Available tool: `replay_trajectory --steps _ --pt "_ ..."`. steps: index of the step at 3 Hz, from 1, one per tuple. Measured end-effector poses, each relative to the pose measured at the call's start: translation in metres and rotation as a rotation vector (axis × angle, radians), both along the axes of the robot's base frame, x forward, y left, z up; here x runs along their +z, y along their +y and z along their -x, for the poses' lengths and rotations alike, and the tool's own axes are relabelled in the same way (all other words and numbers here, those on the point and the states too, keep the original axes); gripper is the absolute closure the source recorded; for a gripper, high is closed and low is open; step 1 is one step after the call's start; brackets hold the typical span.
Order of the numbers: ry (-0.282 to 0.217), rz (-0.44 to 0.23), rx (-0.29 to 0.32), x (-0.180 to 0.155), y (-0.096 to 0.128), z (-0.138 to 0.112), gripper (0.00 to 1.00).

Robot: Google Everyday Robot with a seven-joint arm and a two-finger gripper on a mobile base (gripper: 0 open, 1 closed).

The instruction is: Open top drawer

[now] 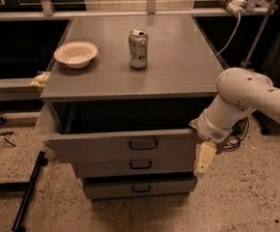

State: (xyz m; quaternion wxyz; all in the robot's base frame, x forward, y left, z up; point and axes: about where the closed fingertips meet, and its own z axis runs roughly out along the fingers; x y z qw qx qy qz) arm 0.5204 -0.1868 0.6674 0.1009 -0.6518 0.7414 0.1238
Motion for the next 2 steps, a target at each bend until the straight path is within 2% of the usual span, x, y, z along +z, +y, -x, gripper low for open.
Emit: replay_trajectory --steps 1,2 --pt "0.049 -0.092 0.004 0.012 0.002 0.021 0.0" --pt "0.136 -0.147 -0.004 0.014 0.002 0.049 0.0"
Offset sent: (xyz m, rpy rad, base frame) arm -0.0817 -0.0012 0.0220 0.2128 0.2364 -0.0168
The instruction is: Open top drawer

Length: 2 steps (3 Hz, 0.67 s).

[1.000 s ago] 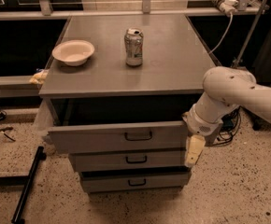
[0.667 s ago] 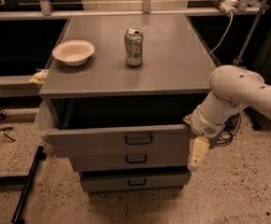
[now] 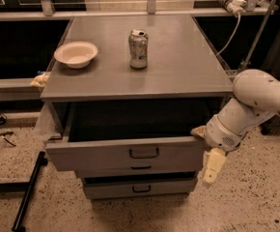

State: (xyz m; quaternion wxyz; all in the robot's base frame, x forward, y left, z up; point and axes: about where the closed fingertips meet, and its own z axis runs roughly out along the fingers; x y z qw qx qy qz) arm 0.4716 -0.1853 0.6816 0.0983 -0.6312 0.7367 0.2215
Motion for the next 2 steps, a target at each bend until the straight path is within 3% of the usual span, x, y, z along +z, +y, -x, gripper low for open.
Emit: replay_trajectory --steps 1,2 --pt "0.033 -0.005 -0.004 0.0007 -0.0016 0.0092 0.0" --pt "0.033 -0.005 -0.004 0.0007 -0.0016 0.0092 0.0"
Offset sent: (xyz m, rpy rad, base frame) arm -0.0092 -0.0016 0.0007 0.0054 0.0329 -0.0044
